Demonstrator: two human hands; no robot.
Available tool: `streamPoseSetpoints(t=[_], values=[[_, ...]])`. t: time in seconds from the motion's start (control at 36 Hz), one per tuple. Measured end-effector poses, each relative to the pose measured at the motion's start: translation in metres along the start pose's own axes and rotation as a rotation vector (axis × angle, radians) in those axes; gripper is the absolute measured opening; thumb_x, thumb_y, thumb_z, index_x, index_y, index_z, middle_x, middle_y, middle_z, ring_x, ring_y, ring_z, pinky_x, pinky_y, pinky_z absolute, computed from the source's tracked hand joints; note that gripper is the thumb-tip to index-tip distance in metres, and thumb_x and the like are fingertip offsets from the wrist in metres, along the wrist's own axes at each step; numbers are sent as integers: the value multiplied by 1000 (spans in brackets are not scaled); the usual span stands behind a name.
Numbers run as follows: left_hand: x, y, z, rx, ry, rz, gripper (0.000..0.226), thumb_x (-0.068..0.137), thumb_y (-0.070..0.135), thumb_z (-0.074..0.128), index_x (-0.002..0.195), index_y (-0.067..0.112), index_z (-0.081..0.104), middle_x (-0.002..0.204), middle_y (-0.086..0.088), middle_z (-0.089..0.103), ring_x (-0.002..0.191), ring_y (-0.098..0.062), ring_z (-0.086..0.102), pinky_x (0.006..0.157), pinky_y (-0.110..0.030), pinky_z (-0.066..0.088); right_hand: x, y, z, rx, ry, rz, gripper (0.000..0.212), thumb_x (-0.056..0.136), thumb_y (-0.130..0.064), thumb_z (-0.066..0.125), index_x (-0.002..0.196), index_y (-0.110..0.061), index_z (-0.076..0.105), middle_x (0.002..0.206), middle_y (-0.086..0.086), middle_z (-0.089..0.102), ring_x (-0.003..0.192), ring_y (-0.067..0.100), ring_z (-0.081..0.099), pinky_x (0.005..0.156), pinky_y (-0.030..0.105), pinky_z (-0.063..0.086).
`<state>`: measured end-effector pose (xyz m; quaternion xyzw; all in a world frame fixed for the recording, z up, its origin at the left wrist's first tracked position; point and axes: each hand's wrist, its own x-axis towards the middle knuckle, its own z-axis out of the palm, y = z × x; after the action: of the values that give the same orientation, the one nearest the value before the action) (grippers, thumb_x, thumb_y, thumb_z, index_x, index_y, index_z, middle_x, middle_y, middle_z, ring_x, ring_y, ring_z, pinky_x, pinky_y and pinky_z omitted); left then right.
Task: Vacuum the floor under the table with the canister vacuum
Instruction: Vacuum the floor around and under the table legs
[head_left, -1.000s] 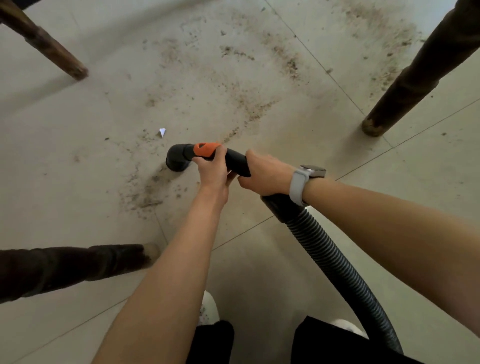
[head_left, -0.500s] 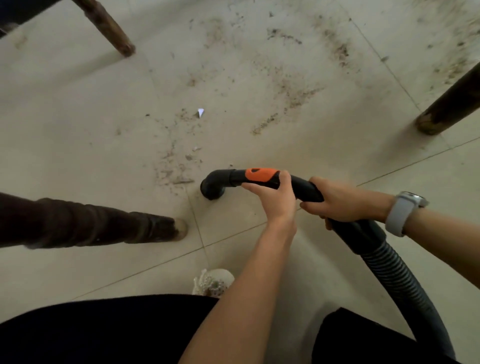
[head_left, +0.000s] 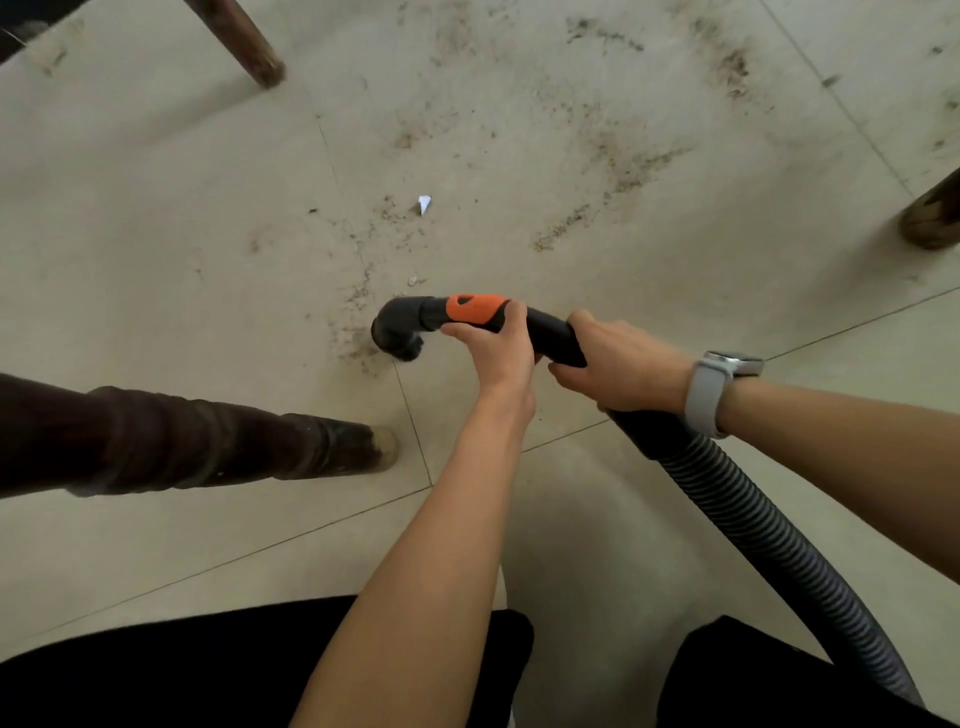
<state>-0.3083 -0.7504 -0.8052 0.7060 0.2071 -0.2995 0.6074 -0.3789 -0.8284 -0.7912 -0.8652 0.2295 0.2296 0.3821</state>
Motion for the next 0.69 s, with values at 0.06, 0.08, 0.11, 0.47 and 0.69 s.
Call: streamPoseSetpoints(t=[0.06, 0.08, 0.11, 0.47, 0.69], values=[[2, 2, -1, 6, -3, 1, 81, 94, 14, 52, 151, 16, -5, 136, -13, 47, 113, -27, 55, 97, -44, 49, 2, -1, 1, -10, 13, 2, 25, 94, -29, 52, 106, -10, 40, 85, 7, 58, 70, 27, 63, 57, 34, 50], [3, 1, 0, 10, -1, 4, 81, 94, 14, 53, 151, 16, -5, 137, -13, 47, 115, -27, 54, 98, -45, 49, 3, -1, 2, -11, 13, 2, 25, 94, -29, 52, 105, -10, 40, 84, 6, 57, 69, 26, 62, 56, 33, 49], [3, 1, -1, 14, 3, 7, 81, 94, 14, 53, 151, 16, -4, 138, -13, 46, 116, -28, 54, 99, -46, 48, 3, -1, 2, -6, 6, 1, 24, 94, -29, 52, 105, -11, 39, 84, 6, 58, 69, 26, 62, 56, 32, 49], [-5, -16, -18, 6, 112, -41, 92, 96, 17, 52, 148, 22, -23, 120, -7, 49, 110, -25, 56, 103, -44, 45, 5, -2, 9, 169, -250, -56, 17, 94, -28, 53, 85, -24, 39, 84, 2, 60, 57, 14, 67, 48, 24, 49], [24, 9, -37, 9, 155, -4, 77, 93, 15, 55, 151, 14, 4, 131, -15, 51, 108, -27, 57, 98, -47, 49, 26, -35, 16, 46, -81, -69, 23, 93, -29, 52, 104, -12, 40, 88, 5, 58, 61, 19, 56, 52, 27, 44]])
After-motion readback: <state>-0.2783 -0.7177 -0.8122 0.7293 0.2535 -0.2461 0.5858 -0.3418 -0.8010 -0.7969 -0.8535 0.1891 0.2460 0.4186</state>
